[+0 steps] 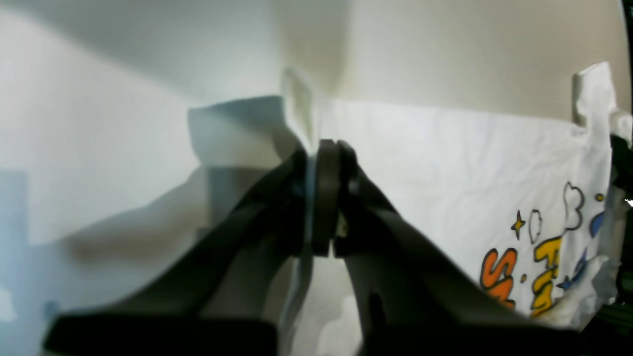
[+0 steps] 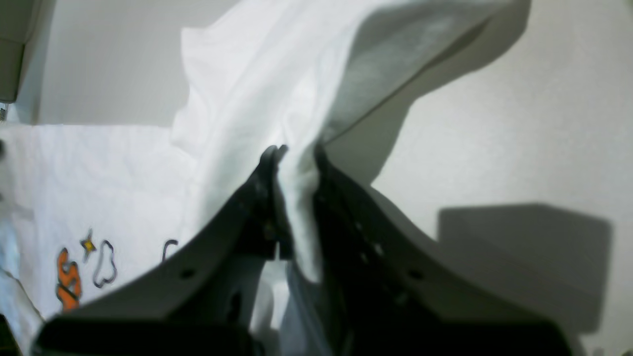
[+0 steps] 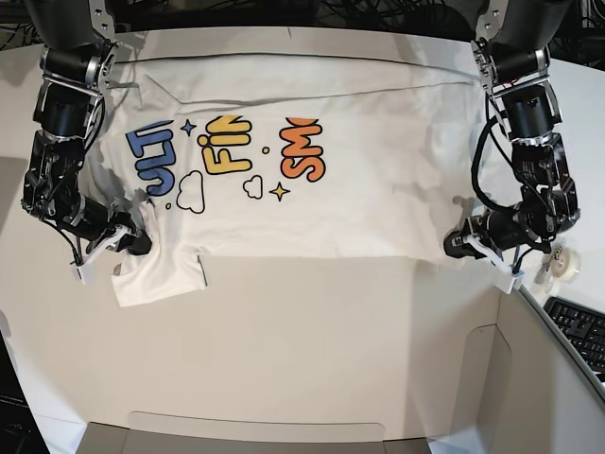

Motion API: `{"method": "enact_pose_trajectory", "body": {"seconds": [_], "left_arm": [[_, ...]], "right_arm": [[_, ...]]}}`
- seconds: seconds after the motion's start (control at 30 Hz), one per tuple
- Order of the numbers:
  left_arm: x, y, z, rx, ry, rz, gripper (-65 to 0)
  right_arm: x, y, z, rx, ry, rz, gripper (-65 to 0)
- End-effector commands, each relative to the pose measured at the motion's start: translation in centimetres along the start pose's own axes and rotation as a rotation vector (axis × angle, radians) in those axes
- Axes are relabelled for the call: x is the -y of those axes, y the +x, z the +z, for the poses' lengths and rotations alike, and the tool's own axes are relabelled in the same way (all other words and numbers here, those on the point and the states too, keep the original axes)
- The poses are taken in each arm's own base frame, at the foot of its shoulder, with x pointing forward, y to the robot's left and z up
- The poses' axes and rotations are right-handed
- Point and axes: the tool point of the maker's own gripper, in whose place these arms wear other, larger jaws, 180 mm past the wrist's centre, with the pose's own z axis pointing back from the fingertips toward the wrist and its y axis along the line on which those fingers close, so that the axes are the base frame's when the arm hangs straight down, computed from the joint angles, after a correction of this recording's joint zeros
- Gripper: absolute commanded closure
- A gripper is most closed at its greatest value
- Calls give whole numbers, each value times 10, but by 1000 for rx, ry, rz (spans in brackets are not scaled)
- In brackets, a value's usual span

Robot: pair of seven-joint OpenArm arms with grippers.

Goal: Layout the t-shirt on the table in an organized manner, then fold the t-shirt properly
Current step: 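Grasp the shirt's side edges with both grippers, then fold the grasped side over the shirt lengthwise with both grippers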

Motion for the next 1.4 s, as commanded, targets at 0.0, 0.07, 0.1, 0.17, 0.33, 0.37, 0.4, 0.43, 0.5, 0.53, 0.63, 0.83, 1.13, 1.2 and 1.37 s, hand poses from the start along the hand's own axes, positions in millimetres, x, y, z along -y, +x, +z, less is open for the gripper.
{"method": "enact_pose_trajectory", "body": {"seconds": [0.0, 0.07, 0.1, 0.17, 0.33, 0.37, 0.4, 0.43, 0.5, 0.53, 0.63, 0.83, 1.13, 1.2, 1.37], "left_arm": [[6, 25, 13, 61, -6, -43, -1], [11, 24, 20, 58, 4, -85, -1], [15, 26, 26, 64, 11, -117, -1], [24, 29, 36, 77, 25, -177, -1], [34, 22, 61, 81, 79, -304, -1], [35, 19, 65, 82, 87, -323, -1], [37, 16, 67, 80, 95, -338, -1], [40, 15, 70, 84, 99, -356, -1], [43, 13, 78, 90, 115, -393, -1], [44, 14, 84, 96, 129, -416, -1], [50, 9, 92, 101, 142, -464, -1], [44, -12, 113, 105, 193, -474, -1], [17, -34, 147, 108, 290, -420, -1], [10, -41, 152, 81, 309, -425, -1], [2, -63, 153, 22, 318, -409, -1]], "right_arm": [[9, 4, 11, -33, -41, 56, -17], [13, 16, 22, -14, -66, 99, -17], [15, 18, 27, -9, -77, 116, -17], [18, 26, 39, 9, -102, 155, -17], [19, 35, 57, 30, -138, 229, -17], [19, 37, 60, 34, -144, 245, -17], [18, 38, 64, 39, -150, 261, -17], [17, 38, 67, 41, -155, 277, -17], [12, 42, 71, 56, -159, 308, -17], [9, 42, 73, 60, -159, 322, -17], [-1, 43, 79, 71, -162, 374, -17], [-15, 33, 96, 66, -180, 480, -17], [-7, -4, 117, -17, -218, 534, -17], [1, -10, 127, -18, -242, 517, -17], [17, -22, 149, -27, -298, 488, -17]]}}
